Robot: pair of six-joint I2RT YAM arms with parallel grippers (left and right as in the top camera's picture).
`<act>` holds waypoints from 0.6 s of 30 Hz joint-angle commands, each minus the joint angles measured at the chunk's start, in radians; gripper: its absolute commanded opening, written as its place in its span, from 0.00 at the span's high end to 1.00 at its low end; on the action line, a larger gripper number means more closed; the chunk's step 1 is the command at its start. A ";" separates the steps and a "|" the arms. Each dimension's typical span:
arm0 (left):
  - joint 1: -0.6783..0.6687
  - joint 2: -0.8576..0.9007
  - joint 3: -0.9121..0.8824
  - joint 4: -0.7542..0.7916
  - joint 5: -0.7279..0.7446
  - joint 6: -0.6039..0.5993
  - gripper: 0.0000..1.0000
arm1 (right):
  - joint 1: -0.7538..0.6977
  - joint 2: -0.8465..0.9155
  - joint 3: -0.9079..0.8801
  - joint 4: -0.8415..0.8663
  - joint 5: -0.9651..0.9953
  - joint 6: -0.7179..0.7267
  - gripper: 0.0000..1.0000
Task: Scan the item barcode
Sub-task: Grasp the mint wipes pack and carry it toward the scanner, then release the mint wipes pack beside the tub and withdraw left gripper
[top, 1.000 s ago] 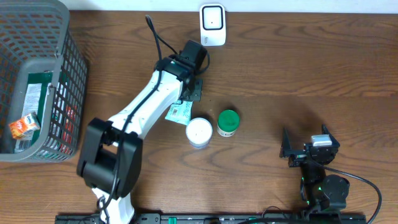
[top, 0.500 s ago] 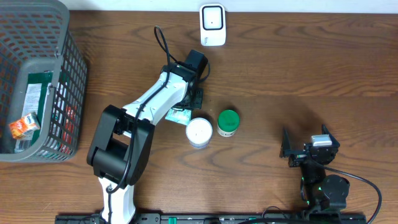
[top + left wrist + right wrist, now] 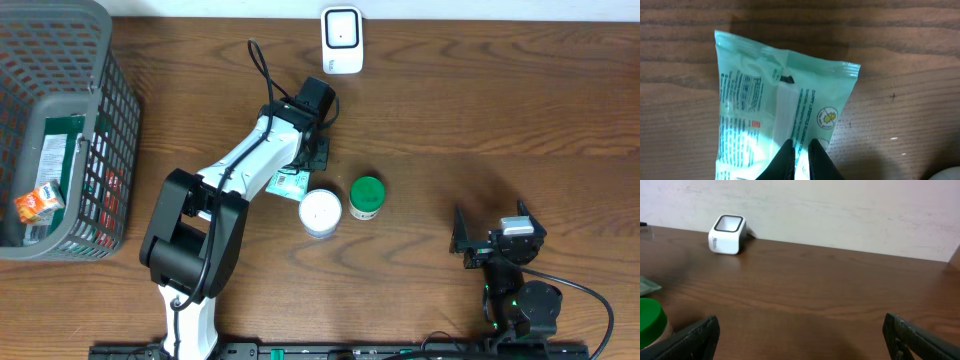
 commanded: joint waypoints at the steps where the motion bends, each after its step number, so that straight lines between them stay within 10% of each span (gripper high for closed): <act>1: -0.008 -0.011 -0.049 0.029 0.006 -0.002 0.89 | 0.000 -0.002 -0.001 -0.004 0.002 0.011 0.01; 18: 0.059 -0.261 -0.024 0.076 0.005 0.014 0.89 | 0.000 -0.002 -0.001 -0.004 0.002 0.011 0.01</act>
